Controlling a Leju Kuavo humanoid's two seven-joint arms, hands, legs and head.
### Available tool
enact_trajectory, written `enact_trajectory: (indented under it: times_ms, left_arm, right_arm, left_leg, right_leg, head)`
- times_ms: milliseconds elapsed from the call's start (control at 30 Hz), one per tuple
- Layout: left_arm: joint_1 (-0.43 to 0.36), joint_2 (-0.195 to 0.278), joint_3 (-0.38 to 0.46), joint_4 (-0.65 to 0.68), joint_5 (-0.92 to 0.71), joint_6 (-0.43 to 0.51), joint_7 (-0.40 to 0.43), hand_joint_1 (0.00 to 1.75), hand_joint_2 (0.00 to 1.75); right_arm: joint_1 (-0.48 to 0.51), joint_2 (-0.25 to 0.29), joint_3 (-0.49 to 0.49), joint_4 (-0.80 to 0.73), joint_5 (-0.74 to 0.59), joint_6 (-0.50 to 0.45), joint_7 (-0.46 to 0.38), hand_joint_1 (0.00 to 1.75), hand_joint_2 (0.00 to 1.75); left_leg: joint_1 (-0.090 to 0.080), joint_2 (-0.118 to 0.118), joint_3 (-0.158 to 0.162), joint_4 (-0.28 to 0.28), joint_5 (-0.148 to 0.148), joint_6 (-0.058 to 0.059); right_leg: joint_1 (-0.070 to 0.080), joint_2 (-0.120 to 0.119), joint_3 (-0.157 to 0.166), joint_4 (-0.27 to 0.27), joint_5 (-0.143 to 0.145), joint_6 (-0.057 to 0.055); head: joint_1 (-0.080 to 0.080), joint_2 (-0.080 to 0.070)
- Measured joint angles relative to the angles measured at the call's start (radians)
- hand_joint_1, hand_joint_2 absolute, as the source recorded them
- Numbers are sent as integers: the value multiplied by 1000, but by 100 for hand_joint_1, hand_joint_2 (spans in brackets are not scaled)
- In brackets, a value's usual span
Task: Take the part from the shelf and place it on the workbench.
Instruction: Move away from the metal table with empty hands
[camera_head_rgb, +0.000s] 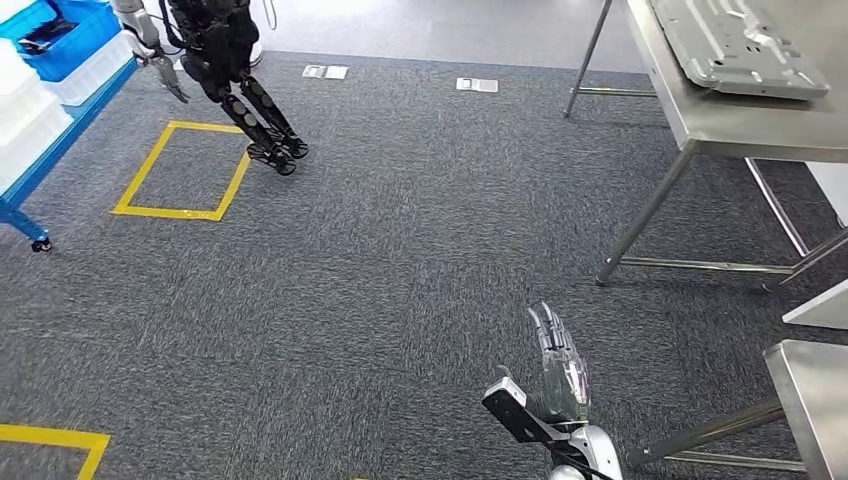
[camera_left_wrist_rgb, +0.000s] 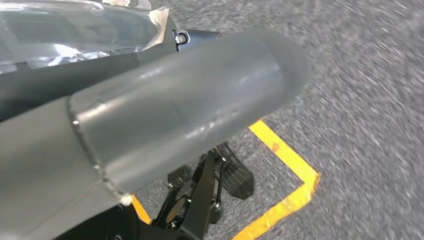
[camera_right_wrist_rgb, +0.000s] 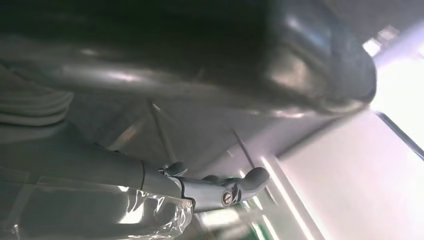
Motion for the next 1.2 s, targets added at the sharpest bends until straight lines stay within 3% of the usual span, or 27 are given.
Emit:
enact_trajectory:
  times_ms: [67, 100, 167, 200, 267, 300, 333, 367, 433, 500, 600, 667, 733, 800, 833, 900, 967, 1033, 1067, 1167, 1200]
  left_arm:
    - [6, -3, 3, 0, 2, 7, 2, 0, 0]
    - [10, -4, 5, 0, 3, 11, 4, 0, 0]
    - [10, -6, 10, 0, 5, 22, 10, 0, 0]
    - [7, -8, 13, 0, 5, 28, 14, 0, 0]
    - [2, -11, 16, 0, 5, 35, 20, 0, 0]
    - [3, -13, 17, 0, 5, 39, 24, 0, 0]
    - [4, -13, 18, 0, 5, 43, 28, 0, 0]
    - [5, -14, 19, 0, 4, 47, 34, 0, 0]
    - [4, -14, 19, 0, -1, 51, 57, 0, 0]
    - [0, -16, 19, 0, -10, 50, 86, 0, 0]
    - [0, -18, 18, 0, -23, 51, 142, 0, 0]
    - [0, -19, 13, 0, -36, 51, 184, 0, 0]
    - [-4, -20, 5, 0, -46, 49, 212, 0, 0]
    - [-7, -23, -3, 0, -50, 47, 224, 0, 0]
    - [-7, -24, -5, 0, -51, 46, 227, 0, 0]
    - [-5, -26, -8, 0, -52, 45, 231, 0, 0]
    - [-4, -27, -9, 0, -52, 43, 232, 0, 0]
    - [-5, -27, -9, 0, -53, 41, 233, 0, 0]
    - [-4, -27, -9, 0, -53, 40, 233, 0, 0]
    - [0, -27, -10, 0, -53, 40, 233, 0, 0]
    - [2, -27, -10, 0, -53, 40, 233, 0, 0]
  right_arm:
    - [-7, 21, -14, 94, -16, 0, -2, 0, 0]
    - [-14, 32, -22, 135, -22, 5, 3, 0, 0]
    - [-36, 54, -34, 231, -25, 33, 38, 0, 0]
    - [-46, 62, -39, 287, -21, 51, 68, 0, 0]
    - [-55, 71, -46, 383, -11, 79, 117, 0, 0]
    - [-58, 73, -48, 422, -7, 95, 139, 0, 0]
    - [-62, 76, -52, 456, -4, 120, 161, 0, 0]
    - [-66, 80, -55, 488, -1, 155, 188, 0, 0]
    - [-70, 85, -59, 546, 6, 250, 259, 0, 0]
    - [-63, 87, -60, 593, 12, 327, 317, 0, 0]
    - [-55, 95, -64, 637, 9, 397, 373, 0, 0]
    - [-45, 104, -67, 658, 9, 446, 410, 0, 0]
    - [-25, 115, -67, 678, 6, 482, 428, 0, 0]
    - [-4, 124, -68, 691, 2, 499, 432, 0, 0]
    - [5, 127, -69, 695, 2, 501, 432, 0, 0]
    - [19, 134, -70, 704, 0, 505, 433, 0, 0]
    - [22, 138, -72, 710, 0, 508, 433, 0, 0]
    - [21, 141, -73, 715, 0, 511, 433, 0, 0]
    - [20, 142, -74, 717, 0, 512, 433, 0, 0]
    - [18, 146, -74, 720, 0, 512, 434, 0, 0]
    - [18, 147, -74, 720, 0, 512, 434, 0, 0]
  left_leg:
    - [2, -17, -3, -3, 0, -11]
    - [2, -3, -5, 1, -4, -16]
    - [1, 62, -27, 54, -37, -25]
    - [1, 99, -52, 109, -68, -29]
    - [7, 127, -115, 232, -122, -38]
    - [11, 133, -136, 267, -130, -42]
    - [15, 138, -136, 263, -118, -46]
    - [20, 146, -116, 224, -92, -49]
    - [22, 187, -40, 90, -34, -50]
    - [17, 212, 5, 14, -15, -41]
    - [6, 184, 13, 1, -17, -17]
    - [8, 163, 23, -10, -12, -1]
    - [10, 138, 28, -14, -10, 10]
    - [9, 112, 28, -14, -10, 14]
    - [8, 100, 28, -14, -11, 14]
    - [7, 71, 29, -13, -11, 13]
    - [6, 44, 31, -11, -12, 10]
    - [3, 24, 32, -10, -15, 1]
    - [2, 19, 31, -9, -16, -3]
    - [5, 9, 26, -9, -16, -16]
    - [5, 28, 22, 0, -23, -21]
  right_leg:
    - [1, -15, 9, -7, 5, -18]
    - [-1, -24, 12, -11, 8, -25]
    - [-5, -44, 22, -18, 11, -39]
    - [-3, -58, 26, -20, 9, -45]
    - [1, -89, 31, -20, 4, -54]
    - [1, -104, 32, -20, 1, -56]
    - [1, -117, 33, -20, -1, -56]
    - [0, -128, 35, -20, -3, -53]
    - [3, -149, 42, -19, -12, -42]
    - [9, -169, 51, -20, -22, -27]
    - [10, -190, 69, -22, -33, -8]
    - [4, -153, 57, 18, -58, -4]
    - [-1, -101, 2, 131, -108, -11]
    - [-1, -84, -57, 239, -145, -13]
    - [0, -81, -74, 265, -148, -10]
    - [1, -73, -71, 231, -116, 5]
    - [-3, -41, -16, 94, -52, 18]
    - [-3, -7, 25, 0, -16, 10]
    - [-1, 0, 31, -12, -12, 2]
    - [1, -20, 37, -14, -8, -20]
    - [-1, -29, 40, -17, -6, -28]
  head:
    - [0, 0]
    - [-1, 0]
    - [-6, 0]
    - [-8, 0]
    - [-9, 0]
    - [-9, 0]
    - [-10, 0]
    - [-10, 0]
    - [-10, 0]
    - [-6, 0]
    - [-2, 0]
    - [0, 0]
    - [3, 0]
    - [4, 0]
    - [4, 0]
    - [4, 0]
    - [4, 0]
    - [4, 0]
    - [4, 0]
    - [3, 0]
    - [3, 0]
